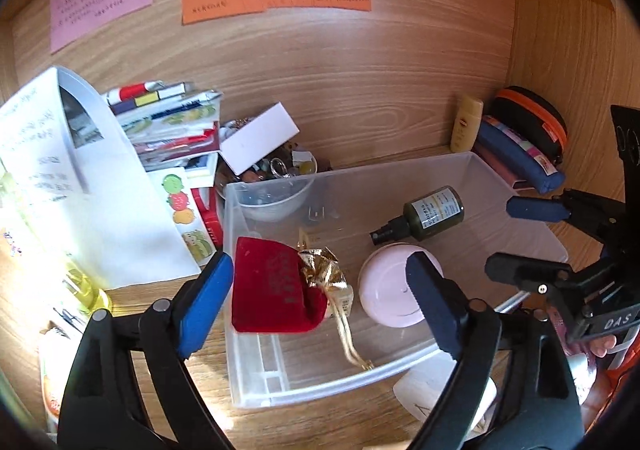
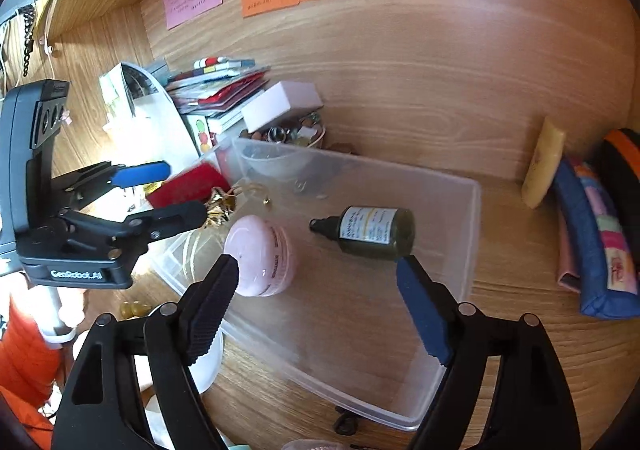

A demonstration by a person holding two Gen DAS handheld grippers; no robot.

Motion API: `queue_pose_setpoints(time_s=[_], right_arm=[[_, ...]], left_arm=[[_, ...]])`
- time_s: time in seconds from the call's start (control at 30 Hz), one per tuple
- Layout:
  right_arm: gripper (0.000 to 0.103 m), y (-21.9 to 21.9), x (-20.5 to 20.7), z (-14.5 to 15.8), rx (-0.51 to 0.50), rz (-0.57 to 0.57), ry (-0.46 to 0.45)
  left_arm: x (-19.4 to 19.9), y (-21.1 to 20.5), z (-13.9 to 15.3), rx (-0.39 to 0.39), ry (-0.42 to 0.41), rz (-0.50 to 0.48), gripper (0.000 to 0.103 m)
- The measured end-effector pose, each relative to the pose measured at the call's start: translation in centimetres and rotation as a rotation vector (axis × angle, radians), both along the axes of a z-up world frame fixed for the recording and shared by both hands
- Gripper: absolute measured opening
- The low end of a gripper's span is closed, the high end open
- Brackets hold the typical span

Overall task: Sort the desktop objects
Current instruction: 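Withdraw both tools from the box back over the desk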

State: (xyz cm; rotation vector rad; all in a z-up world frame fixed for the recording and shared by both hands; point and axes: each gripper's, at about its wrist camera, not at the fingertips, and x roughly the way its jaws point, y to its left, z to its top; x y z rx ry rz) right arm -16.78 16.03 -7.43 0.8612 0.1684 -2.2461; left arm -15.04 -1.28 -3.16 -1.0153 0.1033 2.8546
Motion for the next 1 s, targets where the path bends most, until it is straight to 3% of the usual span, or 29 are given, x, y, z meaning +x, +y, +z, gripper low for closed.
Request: queue_pose_setpoints(time_s=[0.2,0.3,1.0], right_arm=[[0.088,1.5,1.5,1.6,-0.023,-0.027,0.043],[0.091,2.2,2.5,2.1,-0.026,-0.034,0.063],[0.091,8.4,9.0,0.3,-0.013,-0.119,0.063]], left_arm=[[2.3,-0.1,0.9,-0.042,0.047,0.016,0.096],[3.4,-0.3,1.2,-0.028,0.051,0.020,0.096],[11.2,-1.3,-0.2,0.032,-0.012,0.093,0.096]])
